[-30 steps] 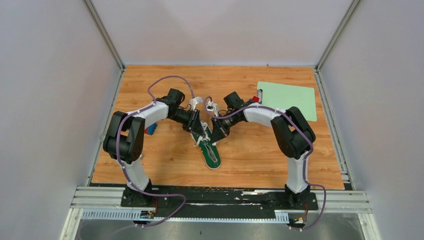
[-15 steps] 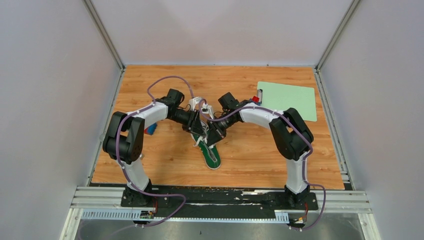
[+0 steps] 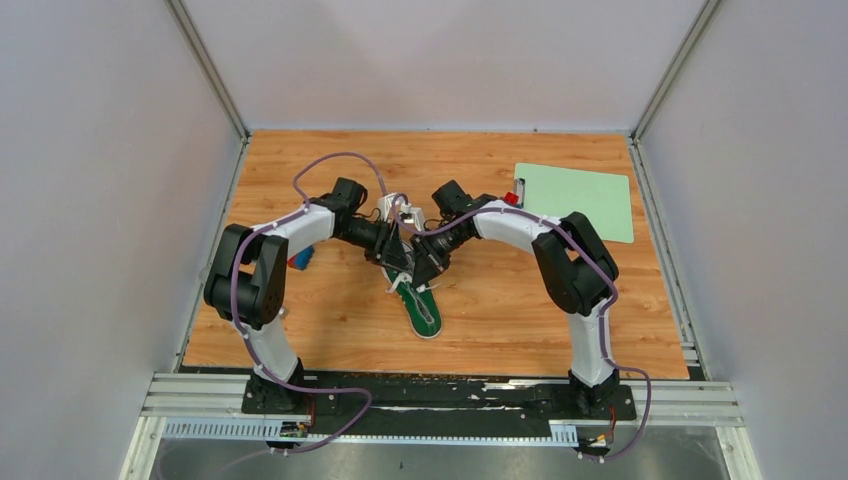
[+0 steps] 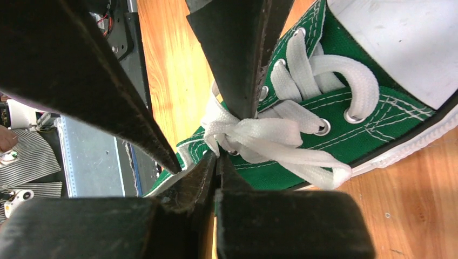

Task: Tie the shoes
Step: Cross the shoelace with the shoelace.

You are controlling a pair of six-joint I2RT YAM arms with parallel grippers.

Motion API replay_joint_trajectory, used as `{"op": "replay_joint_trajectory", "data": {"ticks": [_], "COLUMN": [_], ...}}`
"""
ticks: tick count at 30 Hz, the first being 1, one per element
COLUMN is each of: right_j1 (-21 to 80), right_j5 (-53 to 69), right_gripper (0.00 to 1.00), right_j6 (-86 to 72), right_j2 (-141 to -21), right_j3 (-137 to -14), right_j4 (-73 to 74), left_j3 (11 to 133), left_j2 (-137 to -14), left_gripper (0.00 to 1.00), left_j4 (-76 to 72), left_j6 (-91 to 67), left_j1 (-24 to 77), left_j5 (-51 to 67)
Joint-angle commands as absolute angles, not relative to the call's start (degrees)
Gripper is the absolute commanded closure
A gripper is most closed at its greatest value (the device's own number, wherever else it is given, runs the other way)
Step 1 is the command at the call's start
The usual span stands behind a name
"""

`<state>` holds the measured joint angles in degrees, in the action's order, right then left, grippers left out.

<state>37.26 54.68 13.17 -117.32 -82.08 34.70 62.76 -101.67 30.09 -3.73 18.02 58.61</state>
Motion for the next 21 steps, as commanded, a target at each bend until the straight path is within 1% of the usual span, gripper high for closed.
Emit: {"op": "replay_joint_trajectory", "data": {"ticks": [1,4,8,11,16,21], "right_j1": [37.6,37.7,37.6,37.6,37.7,37.6], "right_j5": [53.9,53.6,53.7,53.7,53.9,54.1], "right_gripper": [1.0,1.0,1.0,1.0,1.0,1.0], "right_j6": [13.0,13.2,13.0,13.0,13.0,13.1], "right_j2": [-117.9,-118.1,-118.2,-118.6,-118.9,-119.1], "right_j3": [-84.9,-84.8,-85.0,-85.5,-86.1,-86.2], "right_j4": [35.9,36.9,36.9,37.1,37.2,37.5], "left_j3": [62.1,61.9,62.2,62.9,63.7,65.2], "left_j2": [-98.7,-98.7,-98.8,-99.4,-100.0,-101.0], "left_gripper": [0.48,0.49,0.55,0.64,0.66,0.65], "left_j4": [28.5,28.6,29.3,30.8,31.9,33.2], "left_j6": [-3.9,-3.6,-2.4,-1.0,-0.1,1.5], "left_j1": [18.3,18.3,18.4,18.7,19.4,20.6], "left_j5": [61.4,61.1,60.3,60.0,58.0,55.5]}}
